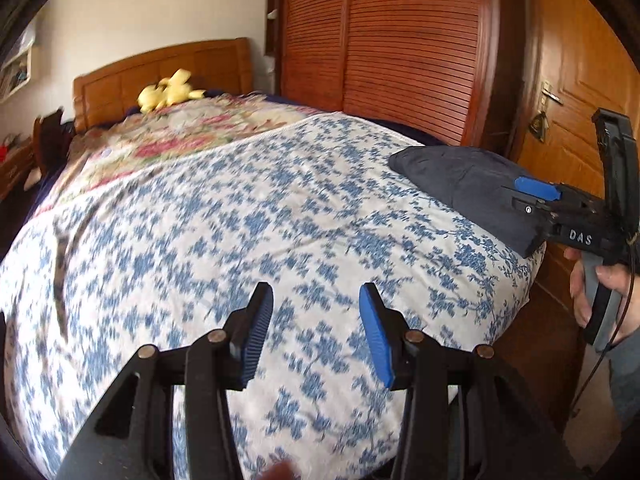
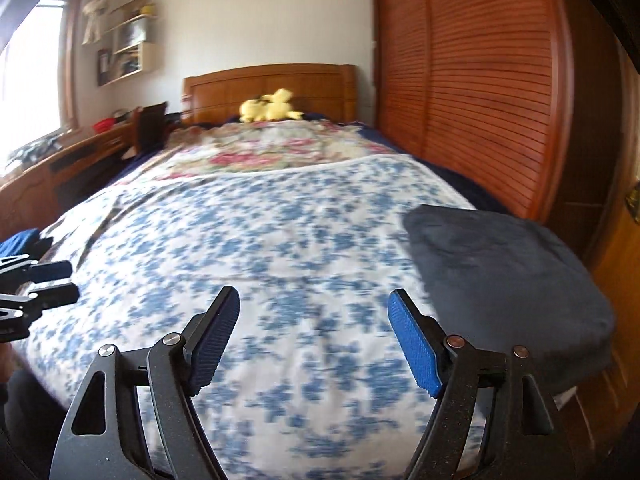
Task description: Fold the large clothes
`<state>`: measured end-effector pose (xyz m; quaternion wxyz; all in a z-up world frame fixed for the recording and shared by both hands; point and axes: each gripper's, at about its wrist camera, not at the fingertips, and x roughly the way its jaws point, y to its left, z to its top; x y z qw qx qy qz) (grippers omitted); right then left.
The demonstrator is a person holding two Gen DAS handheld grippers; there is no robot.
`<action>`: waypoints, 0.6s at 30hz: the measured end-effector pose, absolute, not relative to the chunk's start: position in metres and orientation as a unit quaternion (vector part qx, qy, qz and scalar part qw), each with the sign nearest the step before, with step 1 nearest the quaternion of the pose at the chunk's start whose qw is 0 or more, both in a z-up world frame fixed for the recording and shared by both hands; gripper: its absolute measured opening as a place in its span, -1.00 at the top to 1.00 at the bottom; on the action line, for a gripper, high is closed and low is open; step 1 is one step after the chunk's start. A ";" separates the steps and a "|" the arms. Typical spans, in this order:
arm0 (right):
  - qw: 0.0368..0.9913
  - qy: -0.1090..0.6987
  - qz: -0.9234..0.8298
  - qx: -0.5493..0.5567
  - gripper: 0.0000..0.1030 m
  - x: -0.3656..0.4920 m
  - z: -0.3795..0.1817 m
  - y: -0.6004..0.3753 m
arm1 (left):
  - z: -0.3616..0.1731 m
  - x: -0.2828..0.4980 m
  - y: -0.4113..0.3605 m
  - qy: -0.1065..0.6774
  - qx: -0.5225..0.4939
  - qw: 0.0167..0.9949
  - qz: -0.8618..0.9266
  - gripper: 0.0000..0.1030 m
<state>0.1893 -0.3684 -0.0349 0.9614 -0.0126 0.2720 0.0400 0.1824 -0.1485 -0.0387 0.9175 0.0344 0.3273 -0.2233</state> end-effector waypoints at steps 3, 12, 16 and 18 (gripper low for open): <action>0.959 0.276 0.065 -0.022 -0.53 0.191 -0.040 -0.340 | -0.051 0.178 -0.132 0.336 0.029 0.922 -0.192 0.15; 0.950 0.284 0.123 -0.046 -0.67 0.187 -0.066 -0.269 | -0.077 0.161 -0.078 0.348 -0.007 0.931 -0.113 0.15; 0.947 0.287 0.141 -0.036 -0.67 0.178 -0.068 -0.246 | -0.072 0.144 -0.058 0.340 -0.012 0.937 -0.081 0.15; 0.947 0.283 0.148 -0.029 -0.67 0.171 -0.066 -0.236 | -0.065 0.136 -0.049 0.334 -0.015 0.940 -0.068 0.15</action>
